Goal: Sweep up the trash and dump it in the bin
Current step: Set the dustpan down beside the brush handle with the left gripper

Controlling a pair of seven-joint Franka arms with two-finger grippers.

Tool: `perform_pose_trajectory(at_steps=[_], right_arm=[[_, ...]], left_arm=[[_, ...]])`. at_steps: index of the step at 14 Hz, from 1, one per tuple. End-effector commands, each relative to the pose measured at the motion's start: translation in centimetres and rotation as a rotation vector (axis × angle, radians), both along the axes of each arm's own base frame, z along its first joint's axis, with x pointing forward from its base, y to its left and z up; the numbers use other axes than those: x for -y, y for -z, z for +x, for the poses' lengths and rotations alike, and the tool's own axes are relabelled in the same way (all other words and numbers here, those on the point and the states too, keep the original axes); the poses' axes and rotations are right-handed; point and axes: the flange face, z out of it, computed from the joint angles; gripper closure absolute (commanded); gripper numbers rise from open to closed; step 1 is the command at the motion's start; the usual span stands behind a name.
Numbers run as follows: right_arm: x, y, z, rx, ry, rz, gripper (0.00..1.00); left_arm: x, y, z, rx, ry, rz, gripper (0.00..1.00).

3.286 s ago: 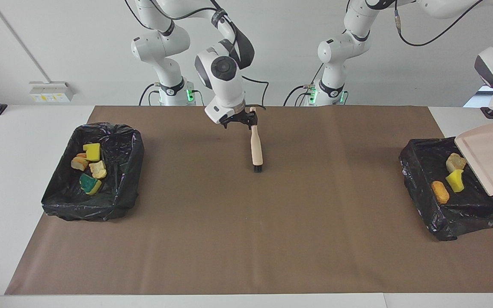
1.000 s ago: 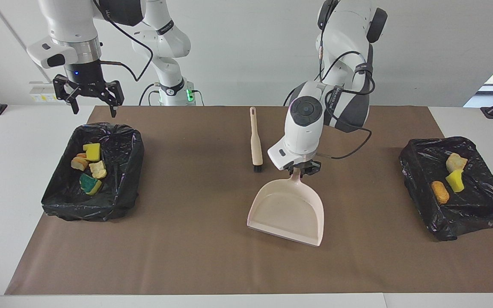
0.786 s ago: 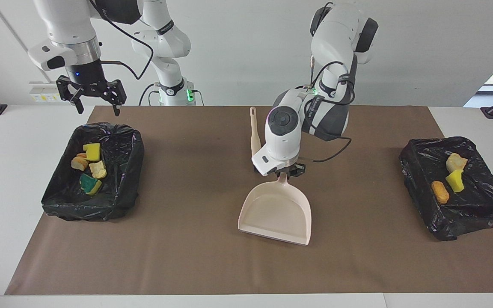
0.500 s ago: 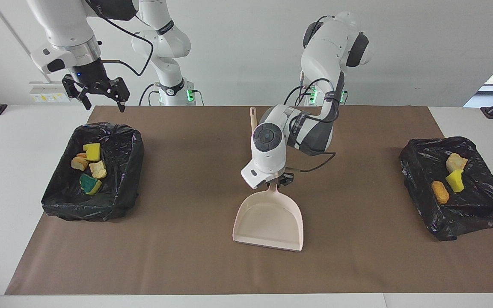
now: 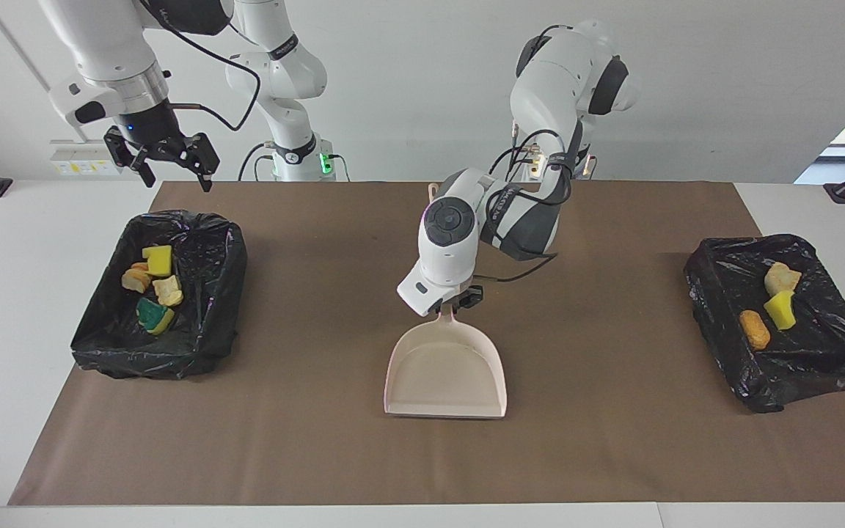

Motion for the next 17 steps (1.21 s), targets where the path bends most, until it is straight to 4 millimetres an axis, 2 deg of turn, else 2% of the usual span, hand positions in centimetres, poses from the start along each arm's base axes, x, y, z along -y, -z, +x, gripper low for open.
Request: perform_pose_trajectory(at_steps=[1,3,4,7,9,11,14,15,17], right_arm=[[-0.2,-0.2,-0.5,-0.009,0.012,0.025,0.00],[0.9,-0.1,-0.5,-0.009,0.029,0.034,0.00],[0.9,-0.1,-0.5,-0.009,0.027,0.034,0.00],[0.8,-0.1,-0.6,-0.010,0.027,0.035,0.00],[0.8,0.2,-0.9,-0.016,0.033,0.037,0.00],[0.7,0.3,-1.1,-0.021,0.032,0.038,0.00],[0.5,0.6,-1.1,-0.024,0.026,0.037,0.00],[0.3,0.5,-1.2,-0.028,0.011,0.036,0.00],[0.3,0.7,-1.5,-0.030,0.000,0.038,0.00]], left_arm=[[0.3,-0.1,0.0,0.011,-0.019,-0.018,1.00],[0.2,0.7,-0.4,0.000,-0.012,0.003,0.98],[0.0,0.5,-0.7,0.000,-0.011,0.008,0.88],[-0.3,0.1,-0.7,0.008,-0.007,0.016,0.86],[-0.1,-0.3,-0.9,0.014,-0.004,0.009,0.70],[-0.3,-0.1,-1.2,0.019,-0.003,0.007,0.67],[-0.2,-1.6,-1.4,0.033,-0.004,-0.010,0.27],[-0.7,-2.4,-1.6,0.038,-0.011,-0.013,0.22],[-2.4,-5.2,-1.9,0.072,-0.022,-0.026,0.17]])
